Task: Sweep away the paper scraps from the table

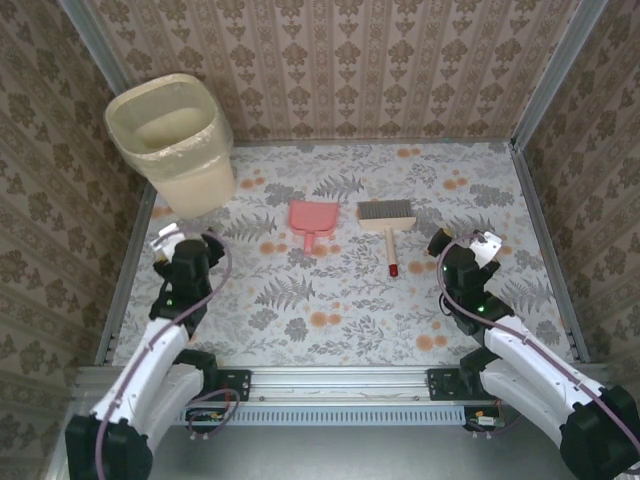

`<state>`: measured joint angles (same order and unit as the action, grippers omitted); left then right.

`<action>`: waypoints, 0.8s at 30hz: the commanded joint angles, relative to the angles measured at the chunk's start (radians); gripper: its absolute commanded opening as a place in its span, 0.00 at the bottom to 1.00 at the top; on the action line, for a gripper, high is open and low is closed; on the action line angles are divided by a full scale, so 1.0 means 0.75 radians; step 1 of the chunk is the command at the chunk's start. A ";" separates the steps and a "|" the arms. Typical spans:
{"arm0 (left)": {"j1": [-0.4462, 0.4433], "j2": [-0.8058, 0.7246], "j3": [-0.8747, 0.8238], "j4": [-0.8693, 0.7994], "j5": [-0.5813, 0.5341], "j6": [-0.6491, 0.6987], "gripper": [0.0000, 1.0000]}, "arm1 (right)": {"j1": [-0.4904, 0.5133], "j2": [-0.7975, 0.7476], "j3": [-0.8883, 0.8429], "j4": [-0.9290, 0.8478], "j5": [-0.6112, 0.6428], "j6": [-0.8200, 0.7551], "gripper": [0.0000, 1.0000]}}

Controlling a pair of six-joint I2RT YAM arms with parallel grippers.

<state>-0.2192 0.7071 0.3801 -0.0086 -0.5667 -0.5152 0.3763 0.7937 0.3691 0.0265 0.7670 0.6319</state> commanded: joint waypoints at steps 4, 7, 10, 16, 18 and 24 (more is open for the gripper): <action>0.290 0.023 -0.132 0.461 0.201 0.132 1.00 | -0.096 0.094 0.142 -0.047 -0.008 -0.100 1.00; 0.395 0.155 -0.062 0.421 0.281 0.196 1.00 | -0.153 0.219 0.130 0.169 -0.037 -0.245 1.00; 0.448 0.256 -0.079 0.512 0.333 0.270 1.00 | -0.227 0.369 0.142 0.361 -0.113 -0.440 1.00; 0.389 0.400 -0.159 0.727 0.188 0.502 1.00 | -0.323 0.667 0.186 0.552 -0.245 -0.737 1.00; 0.368 0.485 -0.169 0.816 0.201 0.546 1.00 | -0.343 0.722 0.188 0.569 -0.300 -0.726 1.00; 0.331 0.771 -0.064 0.950 0.385 0.606 1.00 | -0.371 0.789 0.169 0.688 -0.491 -0.808 1.00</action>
<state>0.0441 1.2350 0.2859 0.6010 -0.3454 -0.1276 0.1043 1.3800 0.4850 0.4335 0.4889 0.0975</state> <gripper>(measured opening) 0.998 0.999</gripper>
